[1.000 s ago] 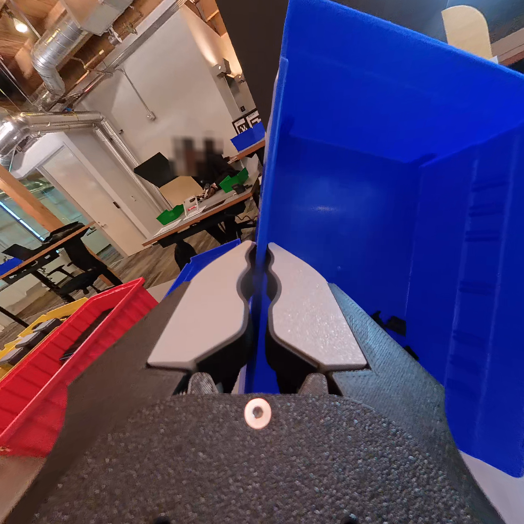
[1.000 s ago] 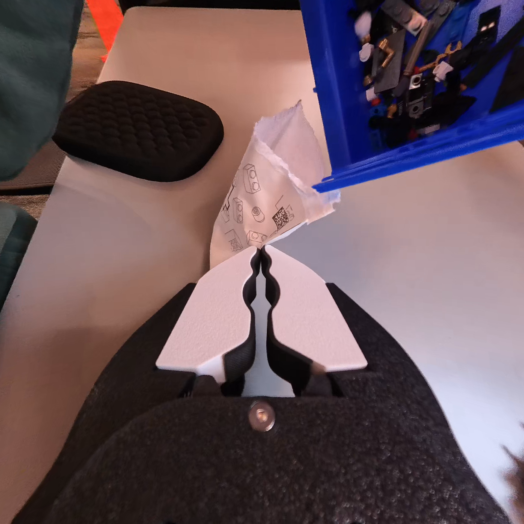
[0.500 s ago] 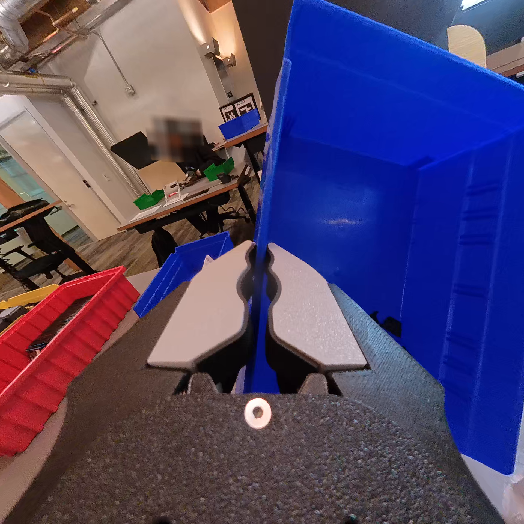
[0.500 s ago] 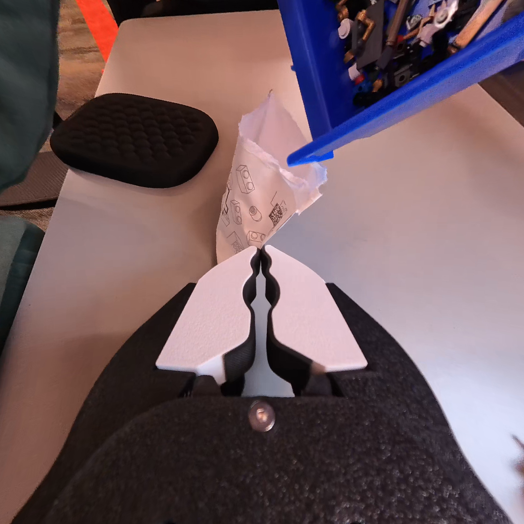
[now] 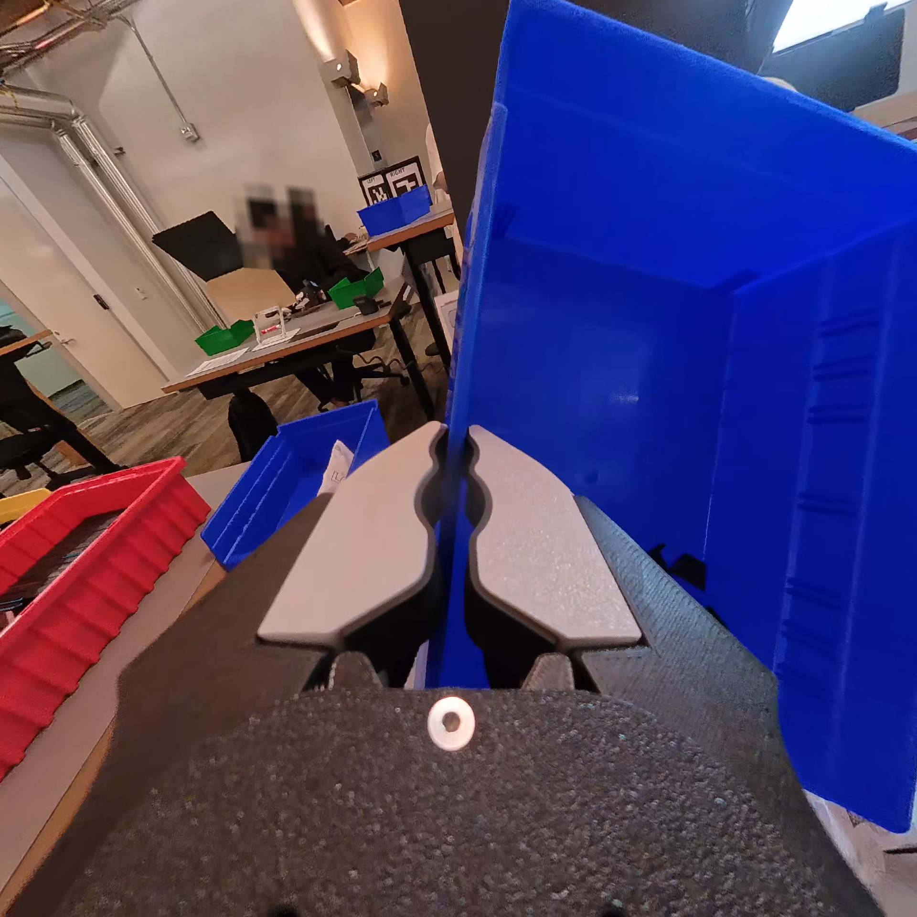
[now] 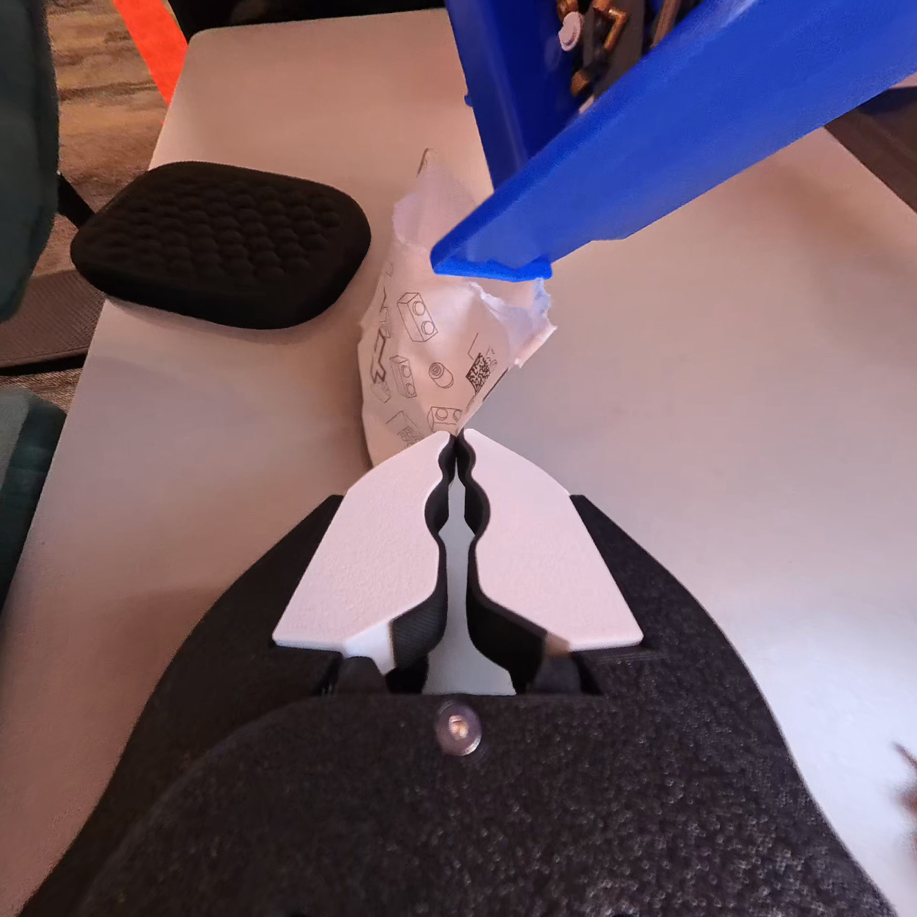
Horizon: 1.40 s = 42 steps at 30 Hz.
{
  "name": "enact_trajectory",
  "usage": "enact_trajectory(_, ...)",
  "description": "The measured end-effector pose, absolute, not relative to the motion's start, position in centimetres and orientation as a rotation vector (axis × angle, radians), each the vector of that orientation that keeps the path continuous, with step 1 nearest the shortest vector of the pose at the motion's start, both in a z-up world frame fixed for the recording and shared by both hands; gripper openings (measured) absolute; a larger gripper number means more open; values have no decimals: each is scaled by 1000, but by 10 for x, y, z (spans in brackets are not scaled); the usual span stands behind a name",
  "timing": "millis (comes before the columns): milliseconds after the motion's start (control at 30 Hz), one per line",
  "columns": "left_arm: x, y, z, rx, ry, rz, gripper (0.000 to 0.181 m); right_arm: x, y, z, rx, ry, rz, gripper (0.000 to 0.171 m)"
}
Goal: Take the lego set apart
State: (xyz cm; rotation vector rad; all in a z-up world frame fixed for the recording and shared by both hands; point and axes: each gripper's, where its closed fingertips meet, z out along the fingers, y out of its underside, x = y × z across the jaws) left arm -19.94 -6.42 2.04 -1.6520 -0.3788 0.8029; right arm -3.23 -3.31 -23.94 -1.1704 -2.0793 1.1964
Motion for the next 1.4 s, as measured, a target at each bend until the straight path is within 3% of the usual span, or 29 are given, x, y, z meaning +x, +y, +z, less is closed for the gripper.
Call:
enact_trajectory(800, -213, -67, 49, -1621, -404, 953, 5, -45, -14, -217, -1336, -1681, 1326, 0)
enact_trajectory(1400, -219, -61, 30, -1638, -426, 1039, 5, -48, -15, -216, -1185, -1679, 1180, 0)
